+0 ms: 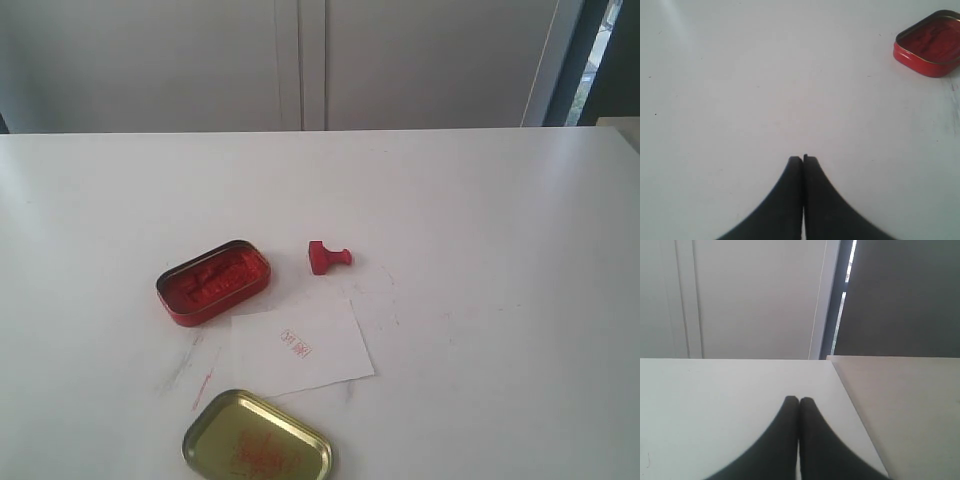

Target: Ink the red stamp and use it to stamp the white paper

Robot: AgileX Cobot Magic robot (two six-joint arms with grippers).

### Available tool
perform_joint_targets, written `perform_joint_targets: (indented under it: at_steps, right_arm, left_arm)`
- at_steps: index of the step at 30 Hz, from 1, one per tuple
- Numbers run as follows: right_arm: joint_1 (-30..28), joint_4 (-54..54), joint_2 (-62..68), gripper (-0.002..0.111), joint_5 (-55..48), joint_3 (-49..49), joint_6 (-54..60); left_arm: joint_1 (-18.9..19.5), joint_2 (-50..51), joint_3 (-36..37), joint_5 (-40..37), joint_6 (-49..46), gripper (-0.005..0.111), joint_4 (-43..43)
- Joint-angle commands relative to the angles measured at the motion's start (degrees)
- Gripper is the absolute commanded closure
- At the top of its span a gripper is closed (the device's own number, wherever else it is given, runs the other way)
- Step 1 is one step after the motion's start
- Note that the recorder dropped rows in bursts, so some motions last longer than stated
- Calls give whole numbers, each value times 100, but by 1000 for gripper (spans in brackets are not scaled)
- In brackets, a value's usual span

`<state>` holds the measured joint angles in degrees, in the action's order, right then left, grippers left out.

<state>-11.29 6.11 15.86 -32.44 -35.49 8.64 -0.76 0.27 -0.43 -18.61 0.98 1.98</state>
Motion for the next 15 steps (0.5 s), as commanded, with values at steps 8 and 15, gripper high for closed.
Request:
perform_joint_targets:
  at_steps: [8, 15]
  right_arm:
    - [-15, -16, -57, 108, 86, 95, -498]
    - [-15, -26, -364, 108, 104, 250, -499]
  left_arm:
    - [10, -27, 43, -47, 25, 107, 9]
    - [10, -27, 43, -47, 25, 107, 9]
